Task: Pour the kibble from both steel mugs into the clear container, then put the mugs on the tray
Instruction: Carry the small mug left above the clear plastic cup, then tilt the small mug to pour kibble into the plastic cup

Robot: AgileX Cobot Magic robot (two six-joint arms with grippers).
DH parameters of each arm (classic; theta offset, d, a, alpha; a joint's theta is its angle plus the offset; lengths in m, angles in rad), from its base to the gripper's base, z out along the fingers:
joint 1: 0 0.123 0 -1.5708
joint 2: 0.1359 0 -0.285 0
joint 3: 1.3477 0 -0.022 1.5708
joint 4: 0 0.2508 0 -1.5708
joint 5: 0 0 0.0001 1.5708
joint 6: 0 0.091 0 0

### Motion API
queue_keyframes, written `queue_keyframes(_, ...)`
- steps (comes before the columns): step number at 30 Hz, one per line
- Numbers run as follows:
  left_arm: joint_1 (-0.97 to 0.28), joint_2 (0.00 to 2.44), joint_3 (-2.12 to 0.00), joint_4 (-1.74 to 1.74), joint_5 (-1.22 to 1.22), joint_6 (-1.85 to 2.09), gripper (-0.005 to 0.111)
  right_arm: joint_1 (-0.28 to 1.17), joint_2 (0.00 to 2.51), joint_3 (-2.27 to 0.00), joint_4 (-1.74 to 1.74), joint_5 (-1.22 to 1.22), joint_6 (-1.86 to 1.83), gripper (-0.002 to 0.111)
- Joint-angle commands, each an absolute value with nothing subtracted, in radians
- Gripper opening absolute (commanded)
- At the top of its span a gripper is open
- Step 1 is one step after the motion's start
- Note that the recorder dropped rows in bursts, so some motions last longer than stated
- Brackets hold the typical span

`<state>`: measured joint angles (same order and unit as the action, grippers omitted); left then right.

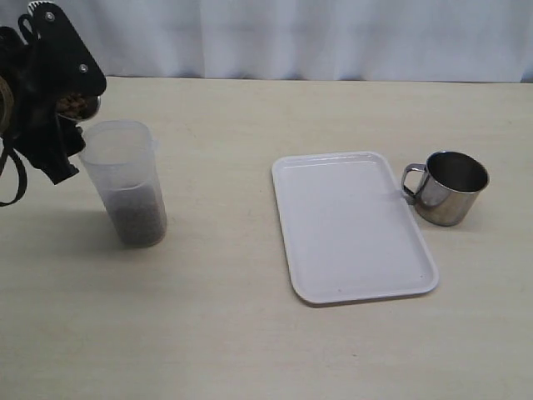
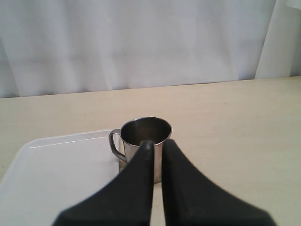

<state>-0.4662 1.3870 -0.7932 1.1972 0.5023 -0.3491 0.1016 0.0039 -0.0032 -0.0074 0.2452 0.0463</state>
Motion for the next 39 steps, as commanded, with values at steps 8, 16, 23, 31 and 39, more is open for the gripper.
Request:
queue_keyframes(8, -0.467, 1.38, -0.796, 1.219, 0.477, -0.124, 0.0, 0.095, 0.0, 0.0, 0.007, 0.249, 0.046, 0.005)
queue_keyframes(16, -0.467, 1.38, -0.796, 1.219, 0.459, -0.027, 0.0, 0.095, 0.0, 0.0, 0.007, 0.249, 0.046, 0.005)
queue_keyframes(23, -0.467, 1.38, -0.796, 1.221, 0.44, 0.091, 0.0, 0.095, 0.0, 0.0, 0.007, 0.249, 0.046, 0.005)
queue_keyframes(31, -0.467, 1.38, -0.796, 1.295, 0.431, 0.111, 0.0, 0.095, 0.0, 0.0, 0.007, 0.249, 0.046, 0.005)
queue_keyframes(39, -0.467, 1.38, -0.796, 1.352, 0.403, 0.111, 0.0, 0.095, 0.0, 0.0, 0.007, 0.249, 0.046, 0.005)
